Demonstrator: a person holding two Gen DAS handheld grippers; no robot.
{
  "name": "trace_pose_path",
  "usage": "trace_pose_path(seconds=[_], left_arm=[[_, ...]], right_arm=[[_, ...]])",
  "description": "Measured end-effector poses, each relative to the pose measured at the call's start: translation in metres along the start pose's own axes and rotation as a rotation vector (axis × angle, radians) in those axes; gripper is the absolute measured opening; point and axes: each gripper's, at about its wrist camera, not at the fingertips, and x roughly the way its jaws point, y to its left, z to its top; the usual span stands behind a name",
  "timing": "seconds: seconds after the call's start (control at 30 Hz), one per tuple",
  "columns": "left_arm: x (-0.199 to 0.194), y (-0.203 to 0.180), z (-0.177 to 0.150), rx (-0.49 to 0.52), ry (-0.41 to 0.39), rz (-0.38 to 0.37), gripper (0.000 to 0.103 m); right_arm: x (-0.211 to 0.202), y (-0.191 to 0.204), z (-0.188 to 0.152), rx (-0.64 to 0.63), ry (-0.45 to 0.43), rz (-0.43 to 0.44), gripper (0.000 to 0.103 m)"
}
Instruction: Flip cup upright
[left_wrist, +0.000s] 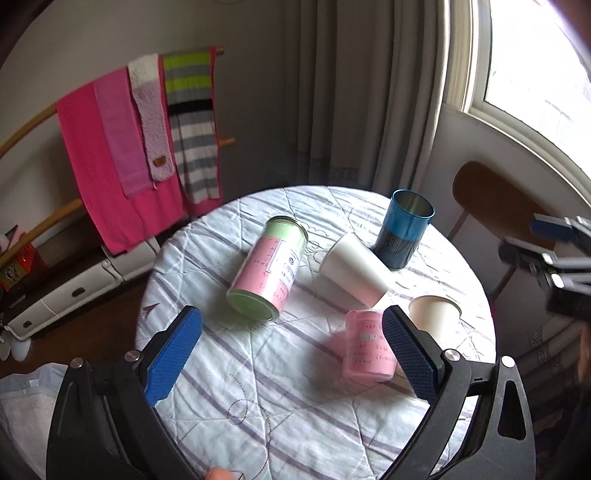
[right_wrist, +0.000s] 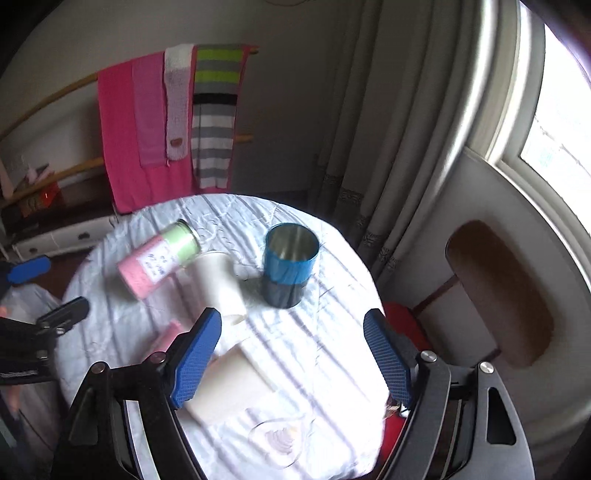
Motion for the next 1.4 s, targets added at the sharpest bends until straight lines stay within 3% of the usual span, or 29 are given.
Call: trace_pose_path(seconds=[0.13,0.3,0.43,0.7,1.03,1.4], left_arm=[[-0.009,0.006,-0.011,-0.007,0.013,-0.002,0.102],[-0.022,0.016,-0.024,-0.013,0.013,0.002,0.102],[-0.035,0.024,-0.035,-0.022,-0.005,-0.012,0.102],[-0.067,0.043,-0.062,-0.044,-0.127,-0.004,0.102],[-0.087,0.038,-0.082,0.021,-0.255,0.019,0.103],[-0.096,0.042,-0.091,0.009,-0.310,-0.050,0.103]], right_arm=[[-0.023,0.021,-0.024,0.042,0.017,-0.005,0.081],[-0.044,0.044,-0.046,0.091,-0.010,-0.124,0.081],[-0.052,0.056,-0.057,0.140,-0.027,-0.148,0.081],[-0.080,0.078,-0.085,0.197,-0.209,-0.237,0.081],[-0.105,0.105,-0.111,0.235,-0.386,-0.294,0.081],[-0.113,0.121,-0.123,0.225,-0.438,-0.346,0.081]])
